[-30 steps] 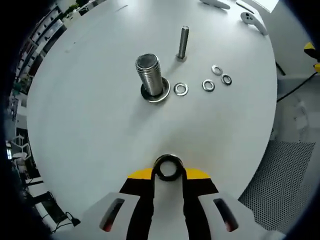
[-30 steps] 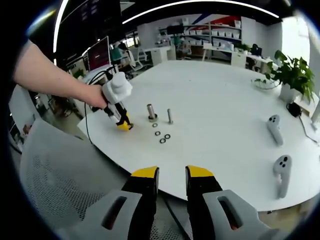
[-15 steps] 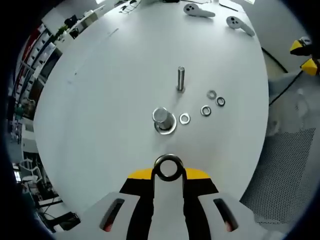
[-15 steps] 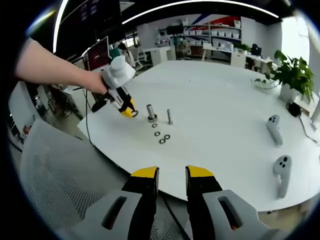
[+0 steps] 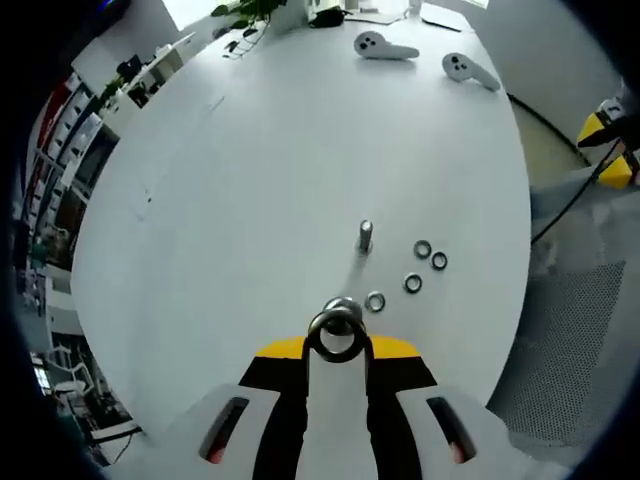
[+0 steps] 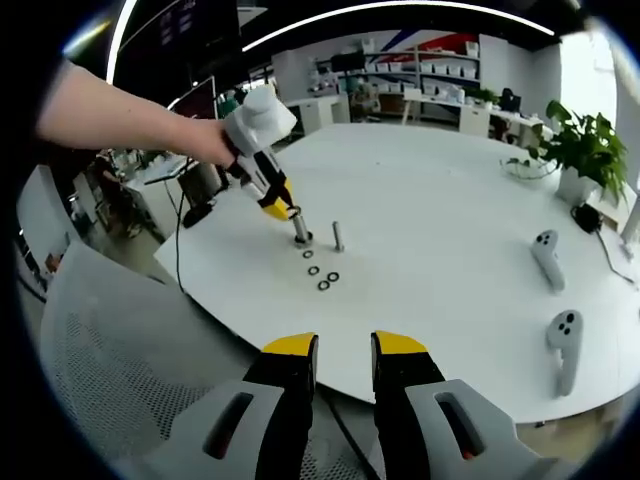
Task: Place the washer onto the threaded stud by aligning its center hole with the stud, sliding it down to the base, and recovering from edge contact or off-axis alignment until the washer reaches the visible bottom stop.
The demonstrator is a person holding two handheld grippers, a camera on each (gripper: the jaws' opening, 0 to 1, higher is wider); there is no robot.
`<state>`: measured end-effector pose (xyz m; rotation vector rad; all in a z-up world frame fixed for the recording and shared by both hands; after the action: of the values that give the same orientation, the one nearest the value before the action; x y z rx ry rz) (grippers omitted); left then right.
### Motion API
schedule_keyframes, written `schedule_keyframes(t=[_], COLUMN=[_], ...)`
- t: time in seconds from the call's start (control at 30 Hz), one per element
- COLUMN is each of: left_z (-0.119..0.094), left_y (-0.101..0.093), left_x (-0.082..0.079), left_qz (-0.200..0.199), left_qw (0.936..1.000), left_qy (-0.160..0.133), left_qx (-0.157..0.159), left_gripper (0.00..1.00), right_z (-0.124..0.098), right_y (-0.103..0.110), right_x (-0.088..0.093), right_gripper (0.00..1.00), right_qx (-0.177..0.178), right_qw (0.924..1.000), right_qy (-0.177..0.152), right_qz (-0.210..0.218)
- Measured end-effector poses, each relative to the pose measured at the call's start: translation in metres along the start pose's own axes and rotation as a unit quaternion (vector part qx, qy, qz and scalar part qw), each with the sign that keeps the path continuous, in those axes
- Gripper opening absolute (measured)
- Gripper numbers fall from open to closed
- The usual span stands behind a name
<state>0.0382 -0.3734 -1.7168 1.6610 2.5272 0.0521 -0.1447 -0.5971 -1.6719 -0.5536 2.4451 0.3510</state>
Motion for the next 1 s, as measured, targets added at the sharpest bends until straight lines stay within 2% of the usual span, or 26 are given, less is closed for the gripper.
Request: schedule_keyframes(t=[0.23, 0.37, 0.63, 1.0], left_z=[0.005, 0.009, 0.024, 0.044], left_y=[0.002, 0.0, 0.0, -0.001], left_x=[-0.002, -0.004, -0.003, -0.001], left_qz=[0.005, 0.021, 0.026, 0.03], left_qw=[0.9999, 0.9996, 0.9991, 0.9986], left_qy=[0.01, 0.018, 0.034, 0.041], left_qx=[0.004, 0.002, 0.006, 0.014], left_gripper=[0.19, 0.19, 0.19, 0.19], right_z=[0.0, 0.0, 0.0, 0.0], right_y=[0.0, -0.001, -0.001, -0.003], right_x=[0.0, 0.0, 0.0, 0.001], right_gripper=[0.24, 0.24, 0.24, 0.24], right_qx=[0.001, 0.002, 0.004, 0.009], right_qw=[1.0, 1.0, 1.0, 0.9999], right_qy=[-0.001, -0.002, 0.0, 0.002], right_qz=[0.001, 0.002, 0.003, 0.007])
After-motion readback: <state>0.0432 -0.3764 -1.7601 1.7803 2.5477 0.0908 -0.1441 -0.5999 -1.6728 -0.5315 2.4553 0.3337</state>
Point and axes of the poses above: the point that each gripper's makers call its tool centre point, and the gripper's own axes: z roughly forward along the fingers, y roughly to its left, x roughly out of its underside, the point moved 6 cm from there along -z, roughly backward along the fingers, and after that the axes turned 10 degrees about y, right-handed, at the moved point
